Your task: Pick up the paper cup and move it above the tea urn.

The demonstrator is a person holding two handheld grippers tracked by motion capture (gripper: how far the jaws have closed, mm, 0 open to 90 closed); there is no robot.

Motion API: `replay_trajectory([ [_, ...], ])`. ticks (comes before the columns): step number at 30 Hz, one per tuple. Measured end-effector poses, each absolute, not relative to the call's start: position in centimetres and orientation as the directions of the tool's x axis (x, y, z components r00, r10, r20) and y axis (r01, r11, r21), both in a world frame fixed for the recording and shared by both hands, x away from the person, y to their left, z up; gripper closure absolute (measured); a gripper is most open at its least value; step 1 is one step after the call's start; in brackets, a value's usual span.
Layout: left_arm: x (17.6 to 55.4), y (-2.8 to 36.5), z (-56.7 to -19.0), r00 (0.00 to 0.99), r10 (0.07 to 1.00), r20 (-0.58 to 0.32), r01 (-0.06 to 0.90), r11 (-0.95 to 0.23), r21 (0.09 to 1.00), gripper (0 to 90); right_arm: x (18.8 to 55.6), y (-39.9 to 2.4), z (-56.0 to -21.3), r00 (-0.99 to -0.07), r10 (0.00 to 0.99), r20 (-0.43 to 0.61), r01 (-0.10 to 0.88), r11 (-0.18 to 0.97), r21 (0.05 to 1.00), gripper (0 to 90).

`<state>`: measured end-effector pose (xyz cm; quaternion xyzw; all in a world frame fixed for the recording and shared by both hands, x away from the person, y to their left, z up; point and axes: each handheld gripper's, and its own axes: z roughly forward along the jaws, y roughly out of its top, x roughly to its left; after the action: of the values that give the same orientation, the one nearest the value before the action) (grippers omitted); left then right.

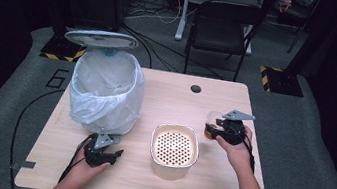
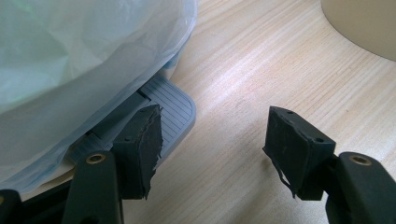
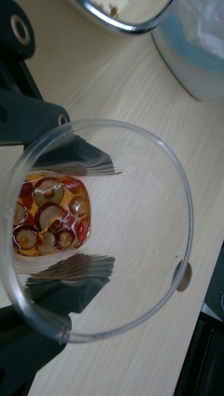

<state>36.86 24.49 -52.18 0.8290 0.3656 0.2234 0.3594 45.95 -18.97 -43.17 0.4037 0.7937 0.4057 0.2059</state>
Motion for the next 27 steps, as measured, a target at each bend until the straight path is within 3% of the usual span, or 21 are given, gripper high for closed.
replay_trajectory([
  [27,36.9,24.5,-52.2,0.632,0.768,0.107,0.446,-0.473,0.760,36.6,46.7,-16.6,-38.2,-0.718,0.689,-0.095,0.319,0.448,0.835,48.5],
])
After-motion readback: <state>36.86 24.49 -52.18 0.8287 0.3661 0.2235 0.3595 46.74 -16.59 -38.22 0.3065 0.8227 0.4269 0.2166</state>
